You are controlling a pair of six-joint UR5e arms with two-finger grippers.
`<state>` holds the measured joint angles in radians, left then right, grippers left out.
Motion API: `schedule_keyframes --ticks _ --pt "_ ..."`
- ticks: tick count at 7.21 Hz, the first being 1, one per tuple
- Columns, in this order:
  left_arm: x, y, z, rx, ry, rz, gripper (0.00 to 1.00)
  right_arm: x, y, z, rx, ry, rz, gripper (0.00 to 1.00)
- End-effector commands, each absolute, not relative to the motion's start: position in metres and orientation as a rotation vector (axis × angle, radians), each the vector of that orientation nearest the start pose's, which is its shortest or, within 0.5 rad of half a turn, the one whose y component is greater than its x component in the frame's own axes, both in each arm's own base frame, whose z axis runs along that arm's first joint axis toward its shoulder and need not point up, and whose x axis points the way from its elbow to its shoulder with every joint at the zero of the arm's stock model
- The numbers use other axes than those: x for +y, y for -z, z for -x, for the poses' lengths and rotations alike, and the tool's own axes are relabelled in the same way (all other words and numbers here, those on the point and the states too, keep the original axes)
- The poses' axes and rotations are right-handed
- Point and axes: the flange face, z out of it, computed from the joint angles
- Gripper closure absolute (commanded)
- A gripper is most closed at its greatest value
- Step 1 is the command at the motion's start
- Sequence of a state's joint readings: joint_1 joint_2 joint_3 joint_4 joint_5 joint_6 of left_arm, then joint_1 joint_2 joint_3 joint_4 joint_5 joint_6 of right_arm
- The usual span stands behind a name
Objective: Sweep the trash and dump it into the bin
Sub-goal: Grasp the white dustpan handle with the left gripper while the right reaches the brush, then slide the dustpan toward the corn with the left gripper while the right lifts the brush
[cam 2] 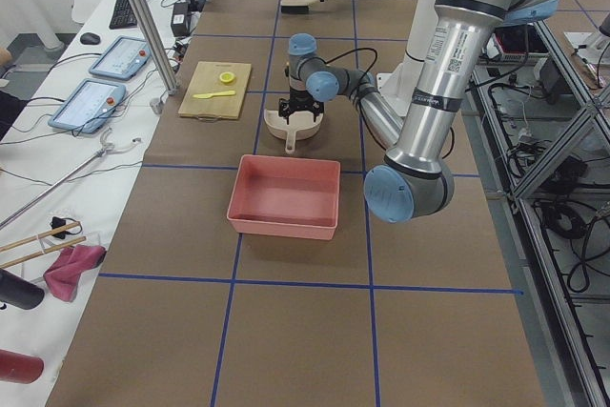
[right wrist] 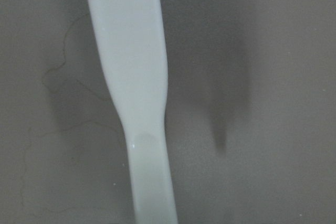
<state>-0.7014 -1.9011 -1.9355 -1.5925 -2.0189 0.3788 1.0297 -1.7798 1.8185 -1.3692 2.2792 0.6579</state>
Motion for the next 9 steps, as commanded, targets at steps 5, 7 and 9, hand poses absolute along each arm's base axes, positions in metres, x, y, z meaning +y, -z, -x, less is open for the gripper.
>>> schedule_keyframes --ticks 5,7,9 --pt "-0.480 -0.377 -0.372 0.541 -1.331 -0.557 0.02 -0.395 -0.608 0.160 -0.722 -0.025 0.211 1.00" --pt "-0.487 -0.374 -0.382 0.543 -1.330 -0.569 0.02 -0.396 -0.594 0.160 -0.742 -0.003 0.185 1.00" --pt "-0.484 -0.383 -0.410 0.554 -1.356 -0.550 0.02 -0.402 -0.571 0.148 -0.766 0.049 0.114 1.00"
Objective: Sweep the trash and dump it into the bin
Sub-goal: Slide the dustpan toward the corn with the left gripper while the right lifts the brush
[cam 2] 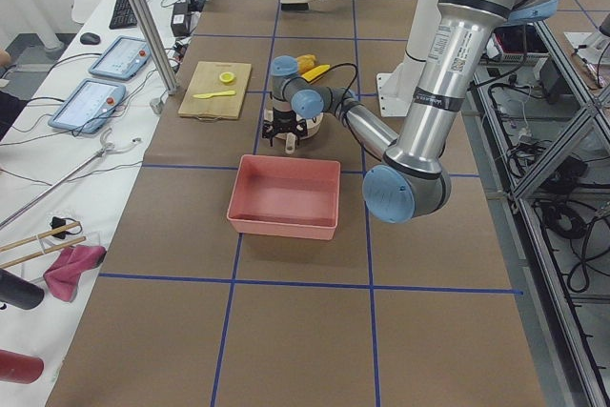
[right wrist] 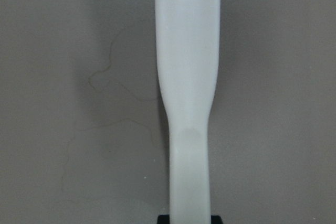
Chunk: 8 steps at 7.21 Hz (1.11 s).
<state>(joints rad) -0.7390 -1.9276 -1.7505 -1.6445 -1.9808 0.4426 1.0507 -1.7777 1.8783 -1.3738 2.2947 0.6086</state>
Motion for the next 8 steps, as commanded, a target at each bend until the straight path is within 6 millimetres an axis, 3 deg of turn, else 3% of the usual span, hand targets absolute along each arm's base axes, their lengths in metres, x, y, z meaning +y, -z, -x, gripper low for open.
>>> schedule_keyframes --ticks 1,2,3,4,6,7,8 --pt "-0.485 -0.389 -0.411 0.553 -1.359 -0.548 0.02 -0.408 -0.559 0.147 -0.785 0.046 0.096 1.00" --pt "-0.485 -0.391 -0.412 0.554 -1.365 -0.554 0.39 -0.409 -0.549 0.130 -0.822 0.024 0.081 1.00" --pt "-0.484 -0.385 -0.410 0.565 -1.358 -0.570 0.91 -0.409 -0.541 0.125 -0.885 -0.006 0.130 1.00" --pt "-0.486 -0.382 -0.405 0.567 -1.357 -0.577 1.00 -0.412 -0.535 0.125 -0.901 -0.022 0.142 1.00" --pt "-0.484 -0.373 -0.406 0.568 -1.354 -0.587 1.00 -0.422 -0.503 0.131 -0.978 0.027 0.108 1.00" --pt "-0.487 -0.364 -0.412 0.566 -1.361 -0.592 1.00 -0.418 -0.491 0.131 -1.032 0.044 0.125 1.00" --pt "-0.494 -0.341 -0.424 0.562 -1.370 -0.568 1.00 -0.414 -0.479 0.129 -1.050 0.056 0.111 1.00"
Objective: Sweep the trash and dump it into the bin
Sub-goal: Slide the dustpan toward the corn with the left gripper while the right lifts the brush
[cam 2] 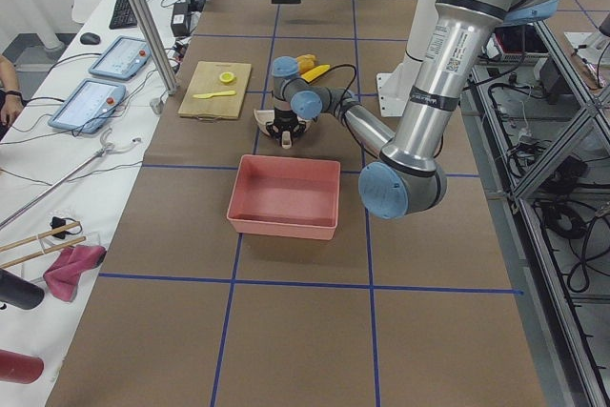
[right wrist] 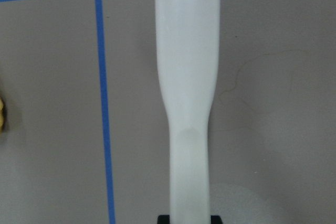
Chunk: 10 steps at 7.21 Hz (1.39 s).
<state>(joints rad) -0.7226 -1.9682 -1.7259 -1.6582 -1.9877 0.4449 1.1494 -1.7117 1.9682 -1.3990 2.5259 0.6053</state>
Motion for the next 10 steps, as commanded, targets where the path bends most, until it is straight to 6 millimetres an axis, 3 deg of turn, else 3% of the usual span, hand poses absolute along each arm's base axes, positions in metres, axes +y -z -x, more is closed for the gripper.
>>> schedule_keyframes --ticks 1,3,4,6,7,10 --pt "-0.500 -0.319 -0.431 0.555 -1.371 -0.565 1.00 -0.410 -0.473 0.128 -1.053 0.056 0.107 1.00" --pt "-0.503 -0.300 -0.434 0.559 -1.371 -0.597 1.00 -0.391 -0.447 0.120 -1.102 -0.013 0.157 1.00" --pt "-0.491 -0.297 -0.443 0.568 -1.393 -0.602 1.00 -0.378 -0.446 0.117 -1.115 -0.009 0.177 1.00" --pt "-0.470 -0.290 -0.467 0.585 -1.436 -0.605 1.00 -0.335 -0.465 0.105 -1.184 0.032 0.216 1.00" --pt "-0.463 -0.287 -0.474 0.592 -1.449 -0.613 1.00 -0.329 -0.467 0.113 -1.186 0.069 0.218 1.00" --pt "-0.457 -0.275 -0.469 0.593 -1.452 -0.647 1.00 -0.316 -0.454 0.184 -1.129 0.226 0.183 1.00"
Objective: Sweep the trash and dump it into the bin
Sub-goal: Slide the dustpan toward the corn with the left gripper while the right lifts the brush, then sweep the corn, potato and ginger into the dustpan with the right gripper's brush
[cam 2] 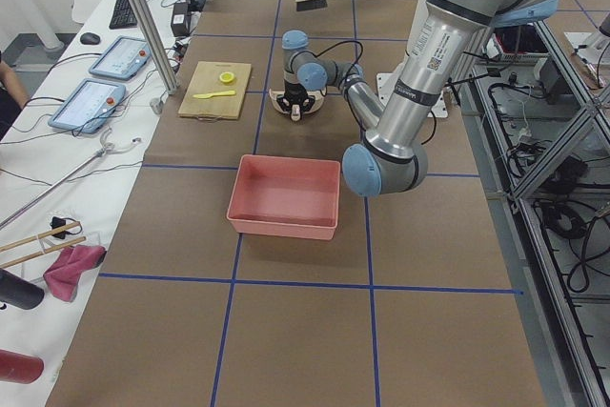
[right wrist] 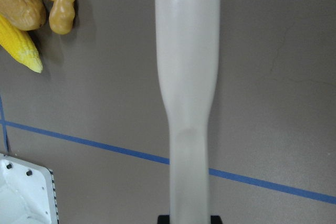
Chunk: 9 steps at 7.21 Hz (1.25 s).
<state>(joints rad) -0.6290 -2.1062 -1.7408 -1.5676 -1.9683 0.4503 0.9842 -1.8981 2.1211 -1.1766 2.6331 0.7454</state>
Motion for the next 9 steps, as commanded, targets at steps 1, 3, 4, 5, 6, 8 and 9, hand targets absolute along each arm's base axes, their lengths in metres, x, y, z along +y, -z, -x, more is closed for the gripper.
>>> schedule_keyframes --ticks 1,3,4,5,6,8,9 --pt "-0.456 -0.274 -0.471 0.595 -1.455 -0.648 1.00 -0.323 -0.432 0.206 -1.142 0.192 0.214 1.00" --pt "-0.448 -0.271 -0.479 0.598 -1.471 -0.649 1.00 -0.318 -0.411 0.250 -1.131 0.201 0.204 1.00" --pt "-0.445 -0.273 -0.482 0.597 -1.476 -0.645 1.00 -0.309 -0.415 0.269 -1.095 0.194 0.202 1.00" --pt "-0.445 -0.275 -0.481 0.597 -1.478 -0.642 1.00 -0.308 -0.405 0.285 -1.092 0.186 0.187 1.00" --pt "-0.444 -0.276 -0.482 0.597 -1.479 -0.637 1.00 -0.308 -0.398 0.300 -1.091 0.199 0.165 1.00" --pt "-0.445 -0.282 -0.483 0.593 -1.480 -0.623 1.00 -0.322 -0.385 0.334 -1.097 0.183 0.142 1.00" --pt "-0.445 -0.282 -0.483 0.592 -1.480 -0.621 1.00 -0.324 -0.387 0.350 -1.080 0.181 0.123 1.00"
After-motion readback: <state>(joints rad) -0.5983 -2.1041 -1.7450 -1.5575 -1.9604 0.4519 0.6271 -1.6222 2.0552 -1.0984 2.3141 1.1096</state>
